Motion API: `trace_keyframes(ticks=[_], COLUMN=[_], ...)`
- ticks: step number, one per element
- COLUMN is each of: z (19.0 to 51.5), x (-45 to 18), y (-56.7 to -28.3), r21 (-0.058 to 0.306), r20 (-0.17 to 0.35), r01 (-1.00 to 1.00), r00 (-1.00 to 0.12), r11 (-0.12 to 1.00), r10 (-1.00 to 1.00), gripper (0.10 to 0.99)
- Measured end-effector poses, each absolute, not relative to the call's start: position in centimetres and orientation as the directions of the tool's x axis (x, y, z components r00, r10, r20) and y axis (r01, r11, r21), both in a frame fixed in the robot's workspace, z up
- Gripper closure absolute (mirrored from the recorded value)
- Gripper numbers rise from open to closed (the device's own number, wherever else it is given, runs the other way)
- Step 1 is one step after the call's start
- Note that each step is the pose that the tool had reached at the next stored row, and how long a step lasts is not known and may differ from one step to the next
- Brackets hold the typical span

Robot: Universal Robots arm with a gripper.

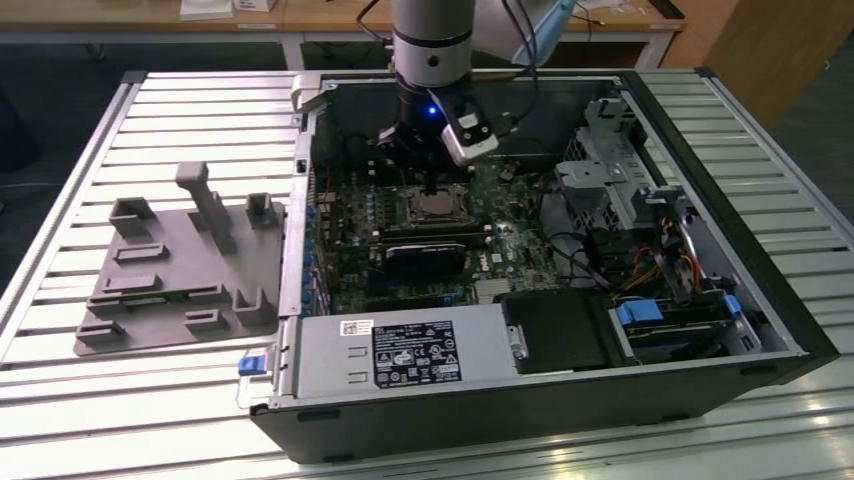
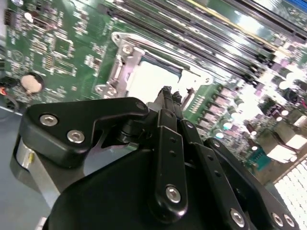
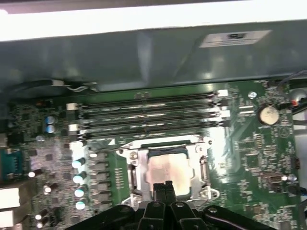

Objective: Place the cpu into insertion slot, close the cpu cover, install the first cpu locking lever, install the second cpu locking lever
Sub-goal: 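Install the first cpu locking lever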

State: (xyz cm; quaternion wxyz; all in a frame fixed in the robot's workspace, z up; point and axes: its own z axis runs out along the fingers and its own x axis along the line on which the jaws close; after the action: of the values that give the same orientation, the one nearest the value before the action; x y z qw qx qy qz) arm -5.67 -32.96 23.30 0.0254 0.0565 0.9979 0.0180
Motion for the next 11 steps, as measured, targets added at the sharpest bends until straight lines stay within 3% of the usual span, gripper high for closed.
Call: trace_keyframes(ticks=[11], z=[23.3], x=[-9.1], y=[-33.0], r21=[0.039], r20=[-0.049], r01=[0.112], r00=[-0.992], r11=[0.993], r10=[0.114], gripper=[0.984])
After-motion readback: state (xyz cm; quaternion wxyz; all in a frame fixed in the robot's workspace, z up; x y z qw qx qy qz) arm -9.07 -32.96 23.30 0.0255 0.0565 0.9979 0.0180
